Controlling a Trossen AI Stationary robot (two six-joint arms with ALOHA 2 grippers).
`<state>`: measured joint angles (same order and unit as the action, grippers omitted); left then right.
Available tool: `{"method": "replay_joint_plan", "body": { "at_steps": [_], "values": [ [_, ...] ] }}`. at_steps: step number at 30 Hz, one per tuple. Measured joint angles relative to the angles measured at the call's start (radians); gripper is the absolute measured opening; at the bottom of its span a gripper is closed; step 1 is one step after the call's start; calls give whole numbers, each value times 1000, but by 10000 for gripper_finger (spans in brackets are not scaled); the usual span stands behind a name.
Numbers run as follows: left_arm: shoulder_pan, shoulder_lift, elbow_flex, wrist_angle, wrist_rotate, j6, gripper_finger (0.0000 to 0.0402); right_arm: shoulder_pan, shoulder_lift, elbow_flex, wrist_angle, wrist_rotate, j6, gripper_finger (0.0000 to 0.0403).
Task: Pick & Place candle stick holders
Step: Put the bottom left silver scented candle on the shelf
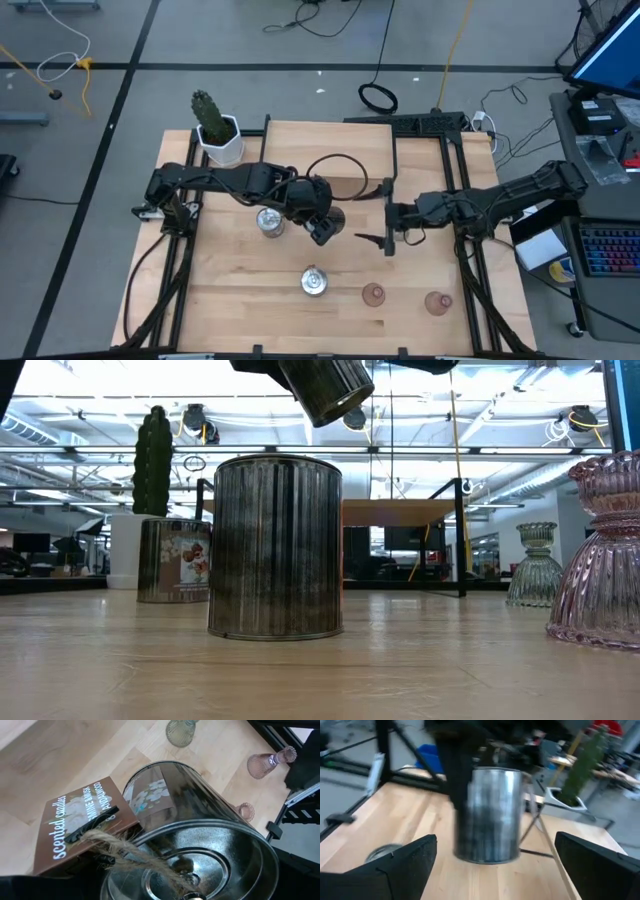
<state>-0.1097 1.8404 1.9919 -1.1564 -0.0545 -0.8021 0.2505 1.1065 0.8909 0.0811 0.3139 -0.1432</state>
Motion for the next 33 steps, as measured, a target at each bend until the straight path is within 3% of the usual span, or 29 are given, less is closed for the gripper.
{"method": "replay_joint_plan", "body": {
  "at_steps": [3, 25, 33],
  "values": [
    [0, 0, 0, 0, 0, 0, 363, 0, -1, 0, -1, 56, 29, 399],
    [31, 0, 0, 3, 1, 12, 363, 14, 5, 0, -2, 52, -78, 400],
    [48, 0, 0, 103, 27, 41, 363, 16, 5, 0, -4, 105, -90, 400]
  ]
}}
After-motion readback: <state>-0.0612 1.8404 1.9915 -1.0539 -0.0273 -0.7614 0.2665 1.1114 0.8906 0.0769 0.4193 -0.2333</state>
